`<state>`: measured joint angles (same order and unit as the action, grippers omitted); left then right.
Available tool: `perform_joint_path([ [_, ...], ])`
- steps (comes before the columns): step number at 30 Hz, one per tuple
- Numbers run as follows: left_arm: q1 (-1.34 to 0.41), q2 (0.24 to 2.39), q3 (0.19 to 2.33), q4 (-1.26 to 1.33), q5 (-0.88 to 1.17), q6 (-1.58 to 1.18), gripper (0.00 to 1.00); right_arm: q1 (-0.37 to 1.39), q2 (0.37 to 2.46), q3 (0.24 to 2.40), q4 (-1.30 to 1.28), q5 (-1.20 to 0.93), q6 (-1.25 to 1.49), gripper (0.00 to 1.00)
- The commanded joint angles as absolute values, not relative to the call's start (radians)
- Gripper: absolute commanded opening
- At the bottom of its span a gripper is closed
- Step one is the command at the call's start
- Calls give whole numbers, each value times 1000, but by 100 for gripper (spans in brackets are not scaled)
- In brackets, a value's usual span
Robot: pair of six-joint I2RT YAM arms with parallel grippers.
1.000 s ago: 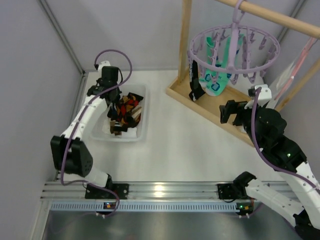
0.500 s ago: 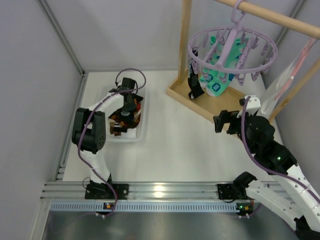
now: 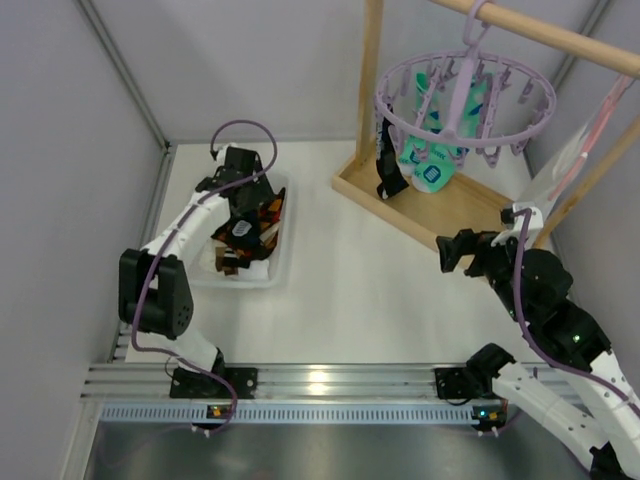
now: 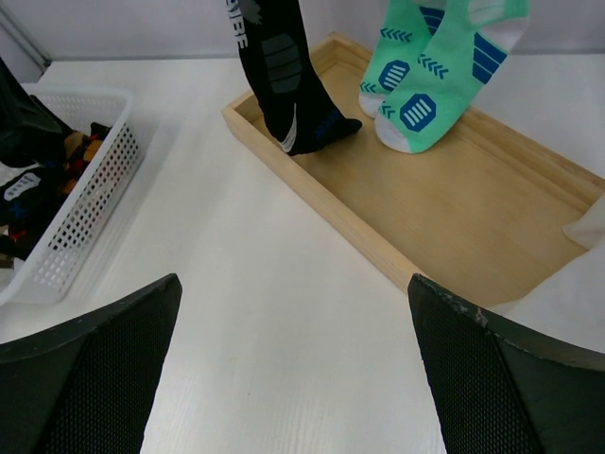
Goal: Remove the socks clipped to the hanger
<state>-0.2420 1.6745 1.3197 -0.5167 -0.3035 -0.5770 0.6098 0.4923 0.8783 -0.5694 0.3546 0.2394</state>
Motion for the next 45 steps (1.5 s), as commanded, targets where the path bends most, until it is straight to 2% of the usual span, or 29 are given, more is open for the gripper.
perform_joint_path([
  [1,-245,1557,1310,-522,-304,-568,93,600,476,903,-586,376,245,99],
  [5,-278,1496,1339,-518,-282,-526,98,600,459,905,-594,387,239,99],
  [8,-362,1463,1371,-488,-291,-489,98,600,442,894,-600,390,244,99],
  [10,-467,1447,1346,-405,-223,-419,98,600,419,881,-597,388,248,99],
  [11,-501,1440,1321,-273,-166,-396,98,600,408,876,-597,384,249,100],
  [12,-552,1434,1289,-165,33,-370,98,600,382,864,-592,377,250,100],
  [13,-570,1436,1208,-58,120,-330,98,600,370,859,-589,356,252,99],
  [14,-581,1440,1166,173,182,-319,98,600,356,856,-577,338,252,100],
  [17,-630,1544,1159,351,212,-293,98,600,305,857,-555,244,250,99],
  [23,-643,1946,1422,419,190,-276,98,600,244,880,-526,78,245,99],
  [28,-635,2107,1595,482,209,-256,97,600,233,876,-523,40,245,99],
  [30,-634,2158,1635,491,225,-252,93,600,238,868,-522,37,241,99],
  [31,-634,2173,1670,492,230,-252,78,600,239,865,-520,31,238,100],
  [33,-634,2197,1707,495,219,-253,55,600,248,853,-511,29,238,100],
  [34,-634,2200,1713,511,210,-255,49,600,253,848,-500,20,238,99],
  [35,-634,2201,1718,517,209,-255,39,600,261,841,-497,18,236,99],
  [37,-634,2206,1744,517,206,-247,33,600,270,835,-488,9,236,99],
  [38,-632,2204,1750,517,203,-239,38,600,279,830,-480,8,241,99],
  [40,-634,2203,1761,517,178,-233,54,600,285,824,-474,5,242,99],
  [41,-634,2204,1766,517,172,-219,47,601,285,818,-463,5,244,100],
  [42,-634,2209,1773,515,154,-216,35,600,285,813,-460,-20,245,99],
  [43,-634,2210,1778,515,150,-215,33,600,287,811,-457,-20,248,99],
  [44,-630,2214,1782,515,149,-213,37,600,287,811,-457,-21,249,100],
  [45,-629,2217,1781,515,143,-225,64,600,288,813,-457,-25,249,99],
])
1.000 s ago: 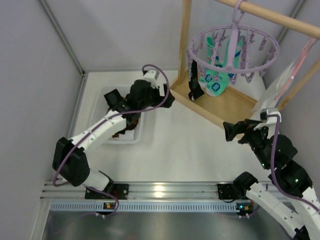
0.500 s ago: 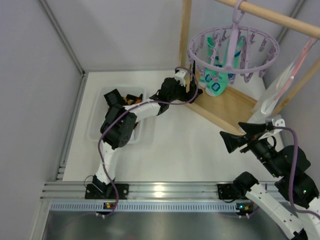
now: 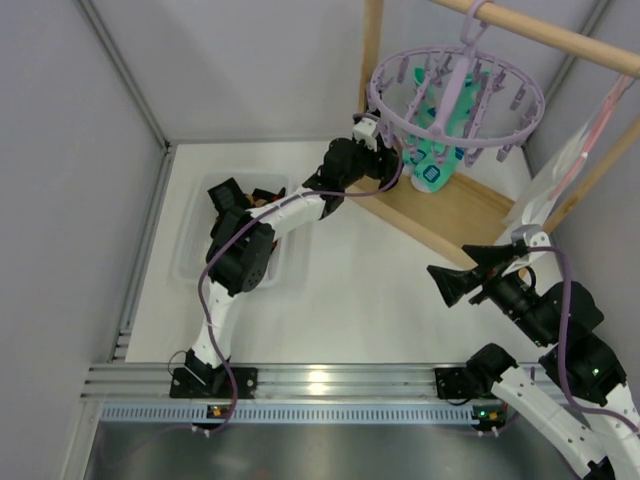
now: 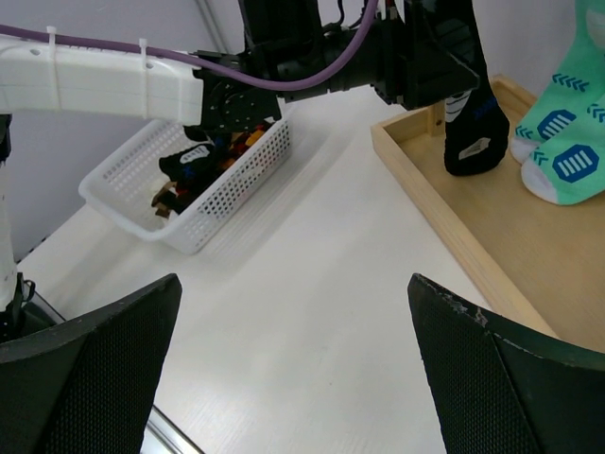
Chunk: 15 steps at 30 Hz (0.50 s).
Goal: Remove the socks clipped to the hanger
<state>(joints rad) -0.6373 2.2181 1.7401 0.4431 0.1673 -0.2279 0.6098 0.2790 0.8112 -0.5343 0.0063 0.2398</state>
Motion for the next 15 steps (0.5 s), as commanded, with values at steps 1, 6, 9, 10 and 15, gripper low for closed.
perform_joint_path([
  [1,-624,2215,1778,515,134,-233,73,600,288,816,-460,-28,249,99],
  [6,-618,2233,1778,515,60,-247,82,600,281,824,-466,-25,245,100],
  [9,-604,2253,1789,515,31,-282,85,600,276,822,-469,-34,245,99],
  [10,-597,2256,1792,515,22,-288,86,601,275,819,-466,-35,250,100],
  [15,-588,2307,1836,515,28,-293,87,600,279,796,-446,-61,258,100],
])
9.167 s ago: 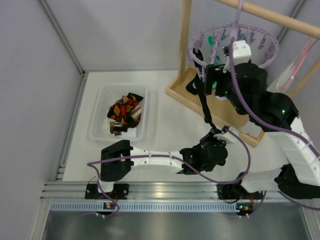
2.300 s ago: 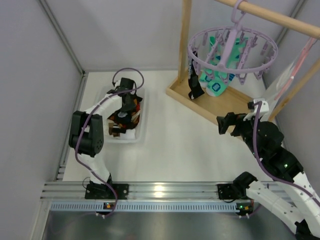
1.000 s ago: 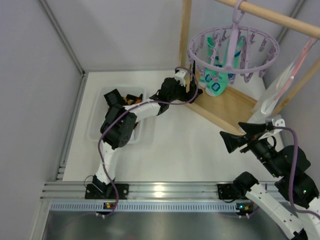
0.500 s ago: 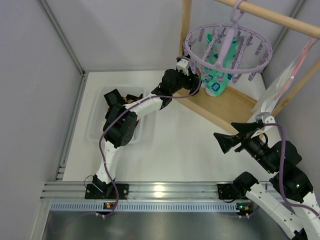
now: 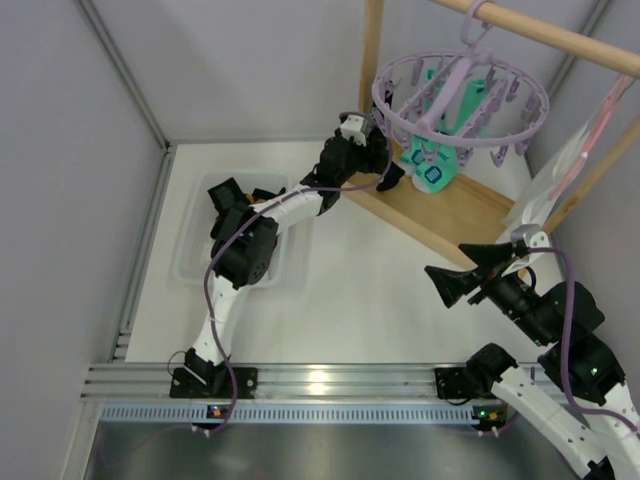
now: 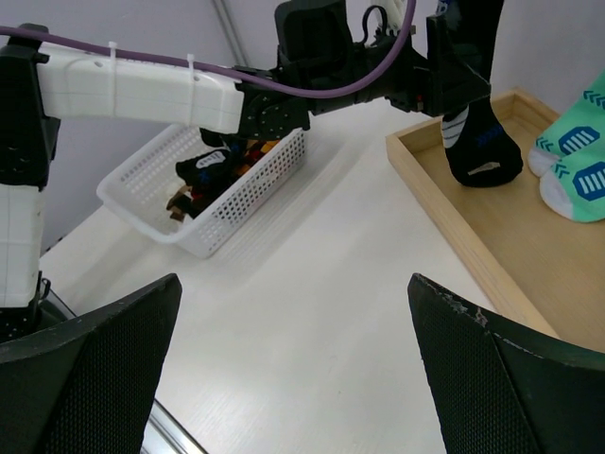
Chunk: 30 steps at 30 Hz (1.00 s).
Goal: Remove the socks clipped to the hanger
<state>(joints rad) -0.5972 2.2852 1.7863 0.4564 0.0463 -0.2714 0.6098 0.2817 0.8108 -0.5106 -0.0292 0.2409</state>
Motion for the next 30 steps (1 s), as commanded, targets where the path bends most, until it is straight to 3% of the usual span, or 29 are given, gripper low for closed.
perform_joint_path([
  [1,-584,2312,1835,515,23,-299,88,600,281,787,-439,-66,261,100],
  [4,-580,2327,1835,515,21,-301,87,600,288,776,-430,-69,256,99],
  [7,-581,2342,1858,515,47,-291,80,600,299,776,-423,-64,245,99],
  [11,-580,2329,1873,515,83,-285,29,600,308,772,-411,-63,239,99],
  [12,-583,2318,1864,515,80,-287,9,600,311,770,-411,-57,238,99],
  [13,-584,2283,1833,517,72,-284,0,600,311,767,-411,-57,236,99],
  [30,-793,1559,1139,514,-265,-169,0,600,219,859,-489,70,278,99],
])
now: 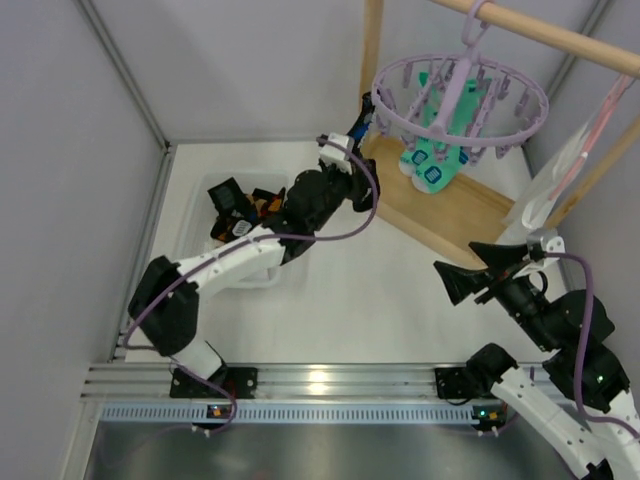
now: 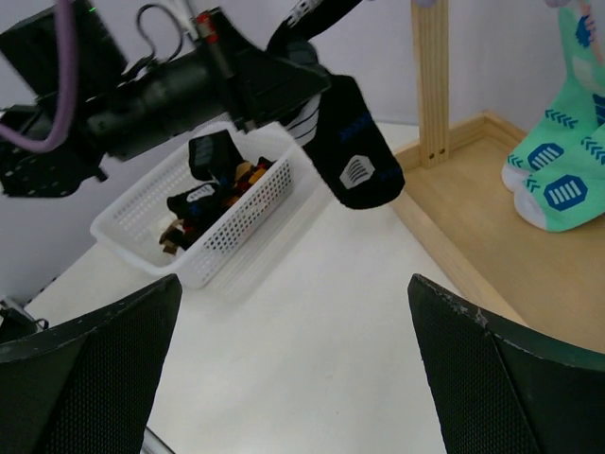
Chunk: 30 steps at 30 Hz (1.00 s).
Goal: Remove the socks clipped to the hanger
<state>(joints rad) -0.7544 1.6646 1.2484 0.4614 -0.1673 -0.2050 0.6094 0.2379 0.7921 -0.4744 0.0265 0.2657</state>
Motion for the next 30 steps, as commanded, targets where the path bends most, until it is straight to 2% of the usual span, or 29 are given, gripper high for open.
perform_joint_path([
  [1,-807,1530,1109,514,-274,-167,0,600,218,868,-508,80,278,99],
  [4,-889,1438,1010,512,-346,-137,0,600,236,919,-557,133,268,99],
  [7,-1049,1396,948,512,-460,-81,0,600,287,985,-610,187,268,99],
  [13,-1254,1468,962,511,-630,18,0,600,484,1173,-686,236,252,100],
  [21,-1422,1709,1198,514,-787,182,0,600,731,1449,-791,328,200,100],
  [30,-1447,2009,1511,515,-969,377,0,601,1003,1623,-873,506,108,98],
])
